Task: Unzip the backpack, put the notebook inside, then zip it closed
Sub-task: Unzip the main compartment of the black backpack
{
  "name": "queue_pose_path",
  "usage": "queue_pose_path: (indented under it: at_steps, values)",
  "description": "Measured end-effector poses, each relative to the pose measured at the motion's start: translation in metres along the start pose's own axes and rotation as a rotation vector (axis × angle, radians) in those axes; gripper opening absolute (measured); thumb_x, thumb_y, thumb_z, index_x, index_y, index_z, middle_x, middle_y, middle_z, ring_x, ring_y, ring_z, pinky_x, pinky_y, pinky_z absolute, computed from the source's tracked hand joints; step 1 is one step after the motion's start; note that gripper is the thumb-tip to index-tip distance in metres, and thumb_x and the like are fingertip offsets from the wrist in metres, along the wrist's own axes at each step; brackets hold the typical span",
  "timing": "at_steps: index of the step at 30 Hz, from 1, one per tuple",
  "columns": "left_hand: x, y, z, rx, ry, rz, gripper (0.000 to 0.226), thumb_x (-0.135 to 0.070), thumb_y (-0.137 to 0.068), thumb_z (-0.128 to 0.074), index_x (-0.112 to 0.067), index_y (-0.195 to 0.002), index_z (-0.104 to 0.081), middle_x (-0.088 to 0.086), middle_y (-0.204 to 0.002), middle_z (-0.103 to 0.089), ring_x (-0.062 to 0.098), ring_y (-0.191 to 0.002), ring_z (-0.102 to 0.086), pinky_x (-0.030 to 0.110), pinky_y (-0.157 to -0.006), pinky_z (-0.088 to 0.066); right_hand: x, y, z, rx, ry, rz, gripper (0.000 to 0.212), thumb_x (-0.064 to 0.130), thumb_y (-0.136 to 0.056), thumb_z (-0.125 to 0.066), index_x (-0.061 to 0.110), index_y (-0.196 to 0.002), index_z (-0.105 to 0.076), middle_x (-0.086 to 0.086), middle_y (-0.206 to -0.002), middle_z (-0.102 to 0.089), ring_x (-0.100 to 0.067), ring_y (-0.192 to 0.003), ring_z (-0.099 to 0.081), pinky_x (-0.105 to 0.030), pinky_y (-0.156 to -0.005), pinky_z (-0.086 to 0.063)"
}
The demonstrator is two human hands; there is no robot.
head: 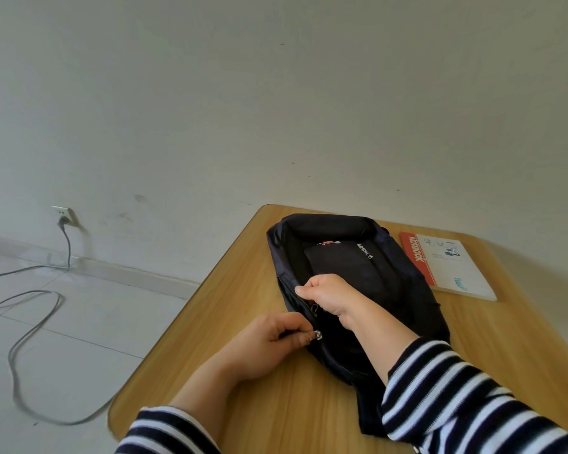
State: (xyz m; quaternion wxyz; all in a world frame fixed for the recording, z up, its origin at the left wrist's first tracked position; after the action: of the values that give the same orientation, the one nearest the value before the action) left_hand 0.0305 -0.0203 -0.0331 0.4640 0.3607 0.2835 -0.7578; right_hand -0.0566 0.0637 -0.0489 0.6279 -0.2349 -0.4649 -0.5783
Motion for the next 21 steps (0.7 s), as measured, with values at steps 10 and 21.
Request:
queue_pose_path:
  at_steps: [10,21]
  values:
    - [0.006,-0.002,0.016,-0.151,0.243,0.026,0.015,-0.041,-0.079,-0.066,-0.027,-0.073,-0.068,-0.005,-0.061,-0.058,0.006,-0.054,-0.047,0.016,-0.055,-0.039,0.026,0.051,0.014,0.127,0.052,0.182,0.018,0.012,-0.086,-0.057,0.018,-0.099,-0.068,-0.002,-0.088,-0.061,-0.010,-0.078,-0.056,-0.019,-0.064,-0.044]
    - [-0.001,0.000,0.016,-0.162,0.335,-0.010,0.032,-0.042,-0.097,-0.037,-0.022,-0.107,-0.059,0.000,-0.065,-0.062,0.007,-0.053,-0.049,0.019,-0.058,-0.044,0.030,0.089,0.005,0.006,0.203,0.425,0.006,0.016,-0.081,-0.070,0.011,-0.082,-0.067,0.002,-0.064,-0.057,-0.007,-0.061,-0.052,-0.021,-0.063,-0.046]
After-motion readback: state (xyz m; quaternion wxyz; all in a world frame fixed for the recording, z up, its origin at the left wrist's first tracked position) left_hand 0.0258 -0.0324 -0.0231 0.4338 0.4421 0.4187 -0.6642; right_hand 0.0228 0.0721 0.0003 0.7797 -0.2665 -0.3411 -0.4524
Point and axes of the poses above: each hand's wrist, its own y-axis away from the middle knuckle, its own z-axis out of the back of the hand, x = y × z, the point moved 10 cm from there along -y, towards the middle knuckle
